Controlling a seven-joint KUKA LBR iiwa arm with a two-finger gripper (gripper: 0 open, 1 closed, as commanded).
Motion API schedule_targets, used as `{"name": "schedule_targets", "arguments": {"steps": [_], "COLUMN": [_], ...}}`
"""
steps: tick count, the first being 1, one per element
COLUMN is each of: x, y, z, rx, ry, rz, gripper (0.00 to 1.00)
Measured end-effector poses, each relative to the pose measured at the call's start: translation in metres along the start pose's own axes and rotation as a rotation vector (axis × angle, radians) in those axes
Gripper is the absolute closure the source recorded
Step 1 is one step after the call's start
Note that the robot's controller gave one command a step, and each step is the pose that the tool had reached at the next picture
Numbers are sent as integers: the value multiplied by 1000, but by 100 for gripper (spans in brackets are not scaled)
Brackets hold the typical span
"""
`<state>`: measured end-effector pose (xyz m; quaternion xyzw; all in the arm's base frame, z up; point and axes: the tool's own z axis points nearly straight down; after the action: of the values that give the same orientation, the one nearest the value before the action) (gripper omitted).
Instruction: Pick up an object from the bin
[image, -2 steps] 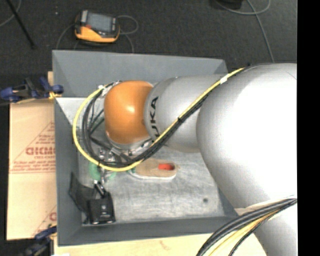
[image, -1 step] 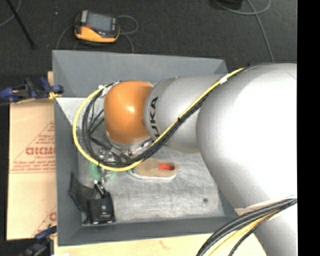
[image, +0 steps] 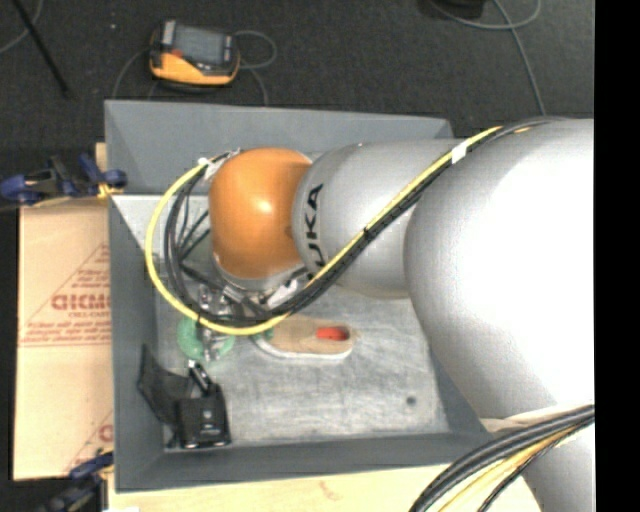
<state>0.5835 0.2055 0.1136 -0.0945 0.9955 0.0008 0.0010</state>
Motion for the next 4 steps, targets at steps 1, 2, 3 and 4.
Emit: {"name": "schedule_targets", "arguments": {"steps": [1, 2, 3, 4], "x": [12, 0, 7, 7], "y": [-7, -2, -6, -10], "z": [-31, -43, -87, -120], "rx": [0, 2, 3, 0], "ry": [1, -5, 6, -1], "rz": [92, 83, 25, 35], "gripper": [100, 100, 100, 100]}}
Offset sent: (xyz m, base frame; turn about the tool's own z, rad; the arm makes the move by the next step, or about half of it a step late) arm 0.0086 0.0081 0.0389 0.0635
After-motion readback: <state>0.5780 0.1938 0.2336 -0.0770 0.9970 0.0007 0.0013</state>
